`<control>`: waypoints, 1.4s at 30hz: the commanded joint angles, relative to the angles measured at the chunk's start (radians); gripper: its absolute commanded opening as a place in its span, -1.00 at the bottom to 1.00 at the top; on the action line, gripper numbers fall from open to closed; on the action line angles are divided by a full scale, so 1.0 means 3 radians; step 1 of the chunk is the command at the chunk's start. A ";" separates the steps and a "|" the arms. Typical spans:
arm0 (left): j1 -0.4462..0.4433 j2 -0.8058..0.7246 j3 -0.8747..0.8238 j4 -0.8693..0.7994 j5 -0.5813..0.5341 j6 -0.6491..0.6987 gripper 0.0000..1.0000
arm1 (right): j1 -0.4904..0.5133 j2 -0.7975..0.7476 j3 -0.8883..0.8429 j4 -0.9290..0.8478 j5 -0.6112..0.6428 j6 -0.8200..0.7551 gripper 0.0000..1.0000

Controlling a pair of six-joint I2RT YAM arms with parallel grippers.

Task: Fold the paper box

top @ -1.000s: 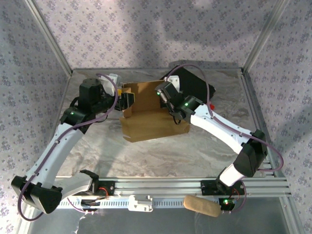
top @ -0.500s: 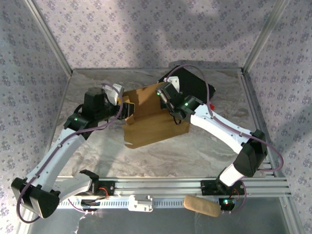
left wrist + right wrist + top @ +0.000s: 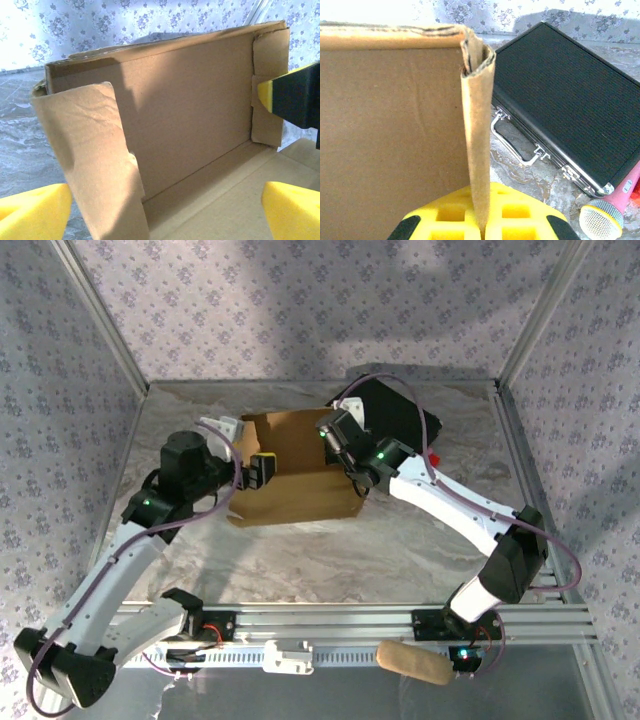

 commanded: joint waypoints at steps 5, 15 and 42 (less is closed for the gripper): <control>0.0515 -0.0021 -0.0105 0.0026 0.0709 -0.0172 0.41 | -0.0035 -0.0082 -0.0016 0.0091 -0.0177 0.0019 -1.00; 0.0883 0.0431 -0.0126 0.0341 0.1275 -0.0329 0.05 | -0.0112 -0.0095 -0.0029 0.0127 -0.0456 -0.0049 -1.00; 0.0143 0.0693 0.0028 0.0438 -0.0221 -0.0042 -0.93 | -0.0071 -0.0016 0.0023 0.0129 -0.0508 -0.0065 -1.00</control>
